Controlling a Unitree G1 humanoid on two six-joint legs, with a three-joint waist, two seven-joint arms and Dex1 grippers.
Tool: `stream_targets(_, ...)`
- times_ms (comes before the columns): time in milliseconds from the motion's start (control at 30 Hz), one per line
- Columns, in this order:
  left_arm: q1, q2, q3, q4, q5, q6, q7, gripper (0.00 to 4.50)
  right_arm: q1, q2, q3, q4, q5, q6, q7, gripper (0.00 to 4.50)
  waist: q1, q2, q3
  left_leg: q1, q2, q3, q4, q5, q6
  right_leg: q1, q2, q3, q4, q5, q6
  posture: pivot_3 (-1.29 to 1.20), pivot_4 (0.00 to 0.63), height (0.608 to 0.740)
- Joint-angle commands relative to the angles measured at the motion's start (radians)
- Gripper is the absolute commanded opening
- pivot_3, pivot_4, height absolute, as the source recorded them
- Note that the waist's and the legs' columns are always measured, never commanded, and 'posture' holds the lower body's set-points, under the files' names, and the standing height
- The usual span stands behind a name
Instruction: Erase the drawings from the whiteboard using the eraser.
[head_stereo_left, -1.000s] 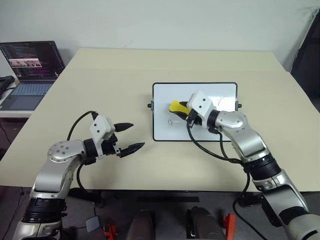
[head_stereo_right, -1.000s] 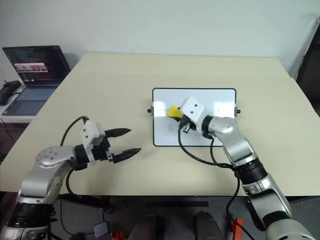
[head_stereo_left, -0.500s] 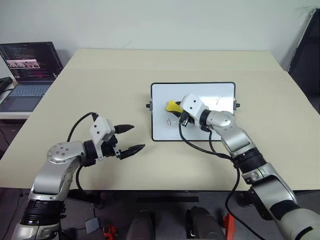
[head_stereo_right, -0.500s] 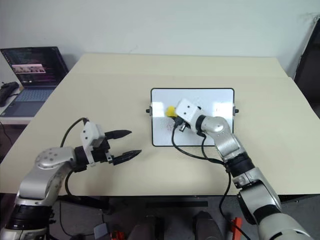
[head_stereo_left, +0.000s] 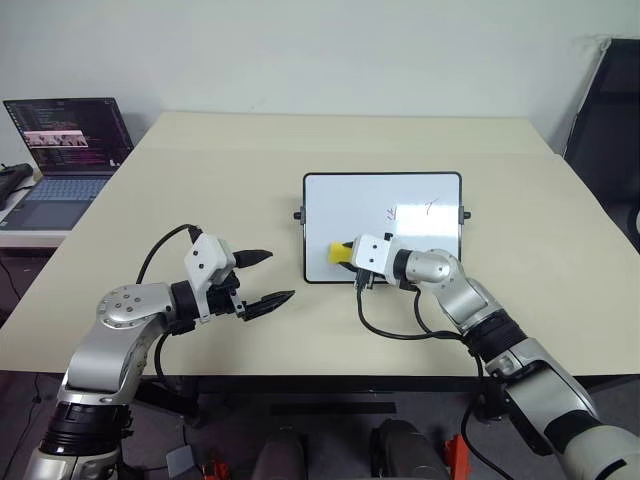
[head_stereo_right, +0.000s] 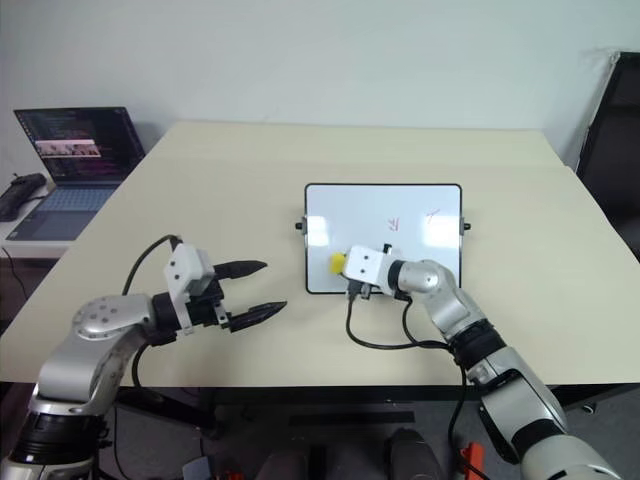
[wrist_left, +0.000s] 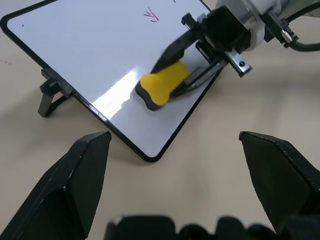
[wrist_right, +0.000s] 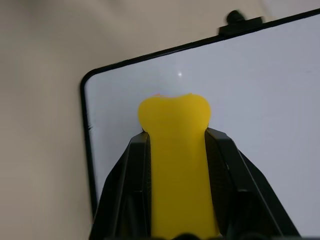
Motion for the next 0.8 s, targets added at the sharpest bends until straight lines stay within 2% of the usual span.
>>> stream_targets(33, -0.034, 0.012, 0.006, -0.023, -0.003, -0.002, 0.001, 4.5, 0.026, -0.027, 0.009, 0.083, -0.045, 0.061, 0.019, 1.14, 0.0, 0.0, 0.0, 0.0, 0.0, 0.0, 0.0, 0.0, 0.0, 0.0, 0.0, 0.0, 0.0, 0.0, 0.0, 0.0, 0.15, 0.74)
stream_targets(133, -0.044, 0.007, -0.008, -0.01, 0.003, -0.006, -0.003, 4.5, 0.009, -0.025, -0.005, 0.09, -0.048, 0.055, 0.001, 1.14, 0.0, 0.0, 0.0, 0.0, 0.0, 0.0, 0.0, 0.0, 0.0, 0.0, 0.0, 0.0, 0.0, 0.0, 0.0, 0.0, 0.15, 0.74)
stream_targets(400, -0.089, 0.003, -0.026, 0.031, 0.008, -0.019, -0.013, 4.5, -0.108, -0.015, -0.071, 0.15, -0.069, 0.033, -0.198, 1.13, -0.001, 0.0, 0.001, -0.003, 0.0, 0.001, -0.001, 0.0, 0.0, -0.002, 0.001, -0.001, 0.001, 0.0, 0.0, 0.0, 0.15, 0.74)
stream_targets(500, -0.098, -0.001, -0.032, 0.039, 0.009, -0.022, -0.014, 4.5, -0.129, -0.013, -0.076, 0.171, -0.071, 0.025, -0.232, 1.12, 0.002, 0.0, 0.001, -0.003, 0.0, 0.001, -0.001, 0.0, 0.0, -0.004, 0.0, 0.0, 0.0, 0.0, 0.0, 0.0, 0.15, 0.74)
stream_targets(600, -0.104, -0.007, -0.038, 0.043, 0.011, -0.024, -0.011, 4.5, -0.123, -0.009, -0.078, 0.18, -0.076, 0.018, -0.239, 1.12, 0.004, 0.0, 0.001, -0.005, 0.0, 0.0, -0.002, 0.0, 0.0, -0.004, 0.0, 0.0, -0.003, 0.0, 0.0, 0.0, 0.15, 0.74)
stream_targets(800, -0.106, -0.011, -0.04, 0.042, 0.01, -0.023, -0.014, 4.5, -0.045, -0.019, -0.053, 0.108, -0.051, 0.019, -0.123, 1.12, 0.004, -0.001, 0.001, -0.007, 0.0, 0.002, -0.005, 0.0, 0.0, -0.002, 0.001, -0.001, -0.004, 0.0, 0.0, 0.0, 0.15, 0.74)
